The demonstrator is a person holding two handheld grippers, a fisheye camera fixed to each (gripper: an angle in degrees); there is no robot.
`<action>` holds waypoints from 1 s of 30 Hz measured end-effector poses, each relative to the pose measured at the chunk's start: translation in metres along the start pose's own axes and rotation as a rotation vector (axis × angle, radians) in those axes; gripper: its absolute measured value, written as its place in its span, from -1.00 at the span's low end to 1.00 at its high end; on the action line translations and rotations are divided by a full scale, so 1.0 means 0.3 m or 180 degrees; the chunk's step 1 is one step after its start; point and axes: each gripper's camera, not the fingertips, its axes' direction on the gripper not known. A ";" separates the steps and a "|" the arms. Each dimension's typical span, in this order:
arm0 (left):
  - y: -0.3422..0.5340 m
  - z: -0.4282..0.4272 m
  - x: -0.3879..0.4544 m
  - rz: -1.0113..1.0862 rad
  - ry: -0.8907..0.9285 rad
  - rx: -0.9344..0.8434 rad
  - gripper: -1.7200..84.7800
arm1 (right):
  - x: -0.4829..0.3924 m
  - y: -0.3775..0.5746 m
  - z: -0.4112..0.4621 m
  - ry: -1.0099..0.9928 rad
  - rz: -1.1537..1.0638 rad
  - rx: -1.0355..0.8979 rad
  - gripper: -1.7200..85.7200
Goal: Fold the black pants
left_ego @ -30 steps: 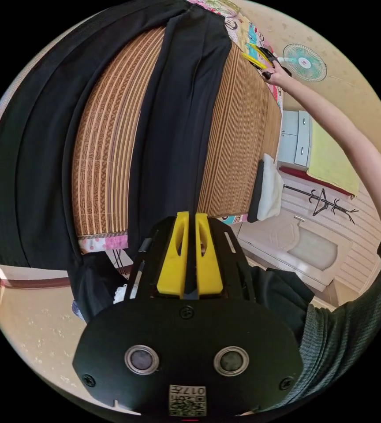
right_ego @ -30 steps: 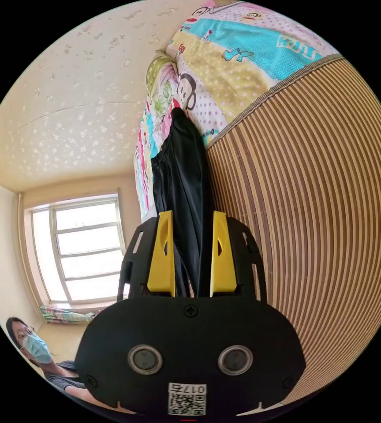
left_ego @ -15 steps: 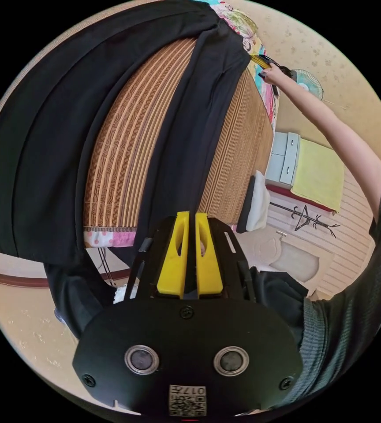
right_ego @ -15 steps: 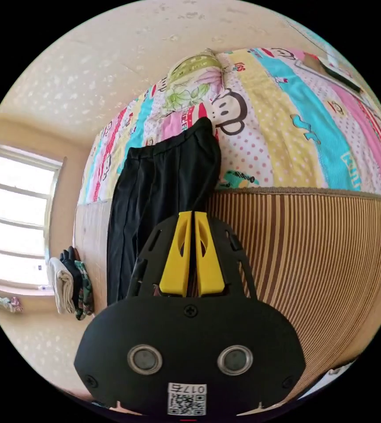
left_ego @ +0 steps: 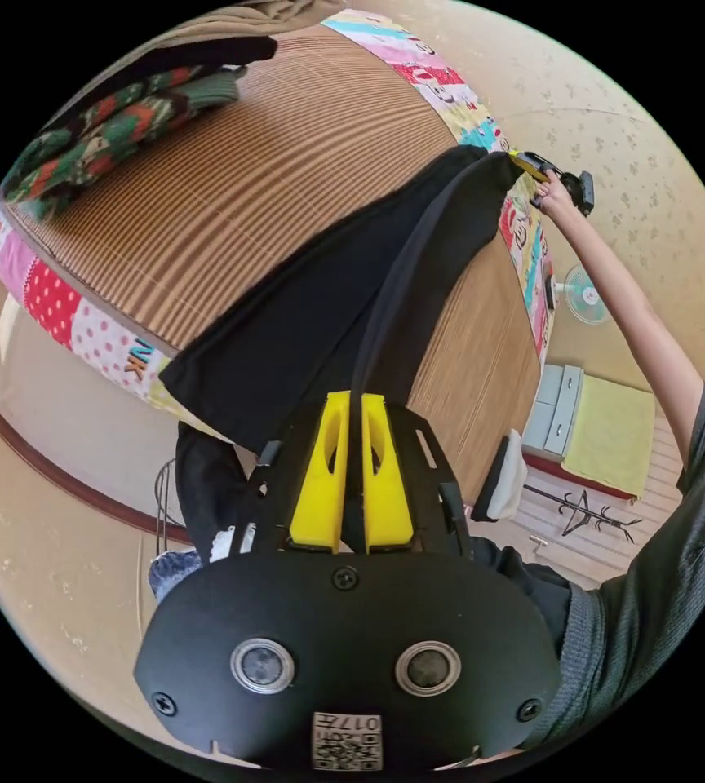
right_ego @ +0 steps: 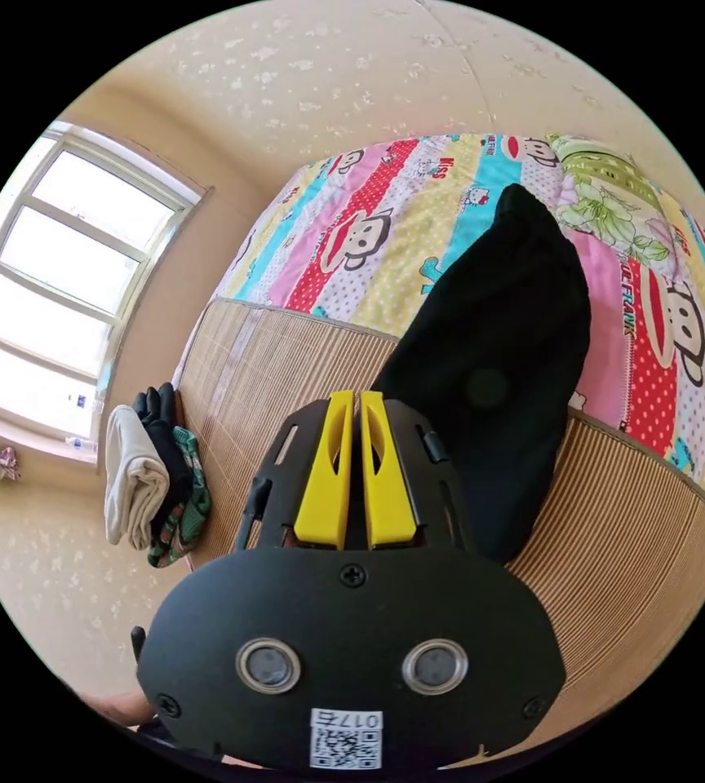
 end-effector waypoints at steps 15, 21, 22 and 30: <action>-0.164 0.101 -0.024 0.0763 -0.0657 -0.0750 -0.94 | 0.195 1.445 0.259 -0.1049 0.1108 -0.1381 -0.72; -0.206 0.092 0.010 0.1111 -0.0681 -0.1101 -0.94 | 0.154 1.665 0.334 -0.1146 0.1860 -0.1265 -0.87; -0.217 0.074 0.023 0.1255 -0.0652 -0.1167 -0.94 | 0.154 1.664 0.320 -0.1241 0.1912 -0.1168 -0.88; -0.296 -0.163 0.092 0.1724 0.0443 -0.1520 -0.94 | 0.059 1.572 0.120 -0.1527 0.1595 -0.0530 -0.90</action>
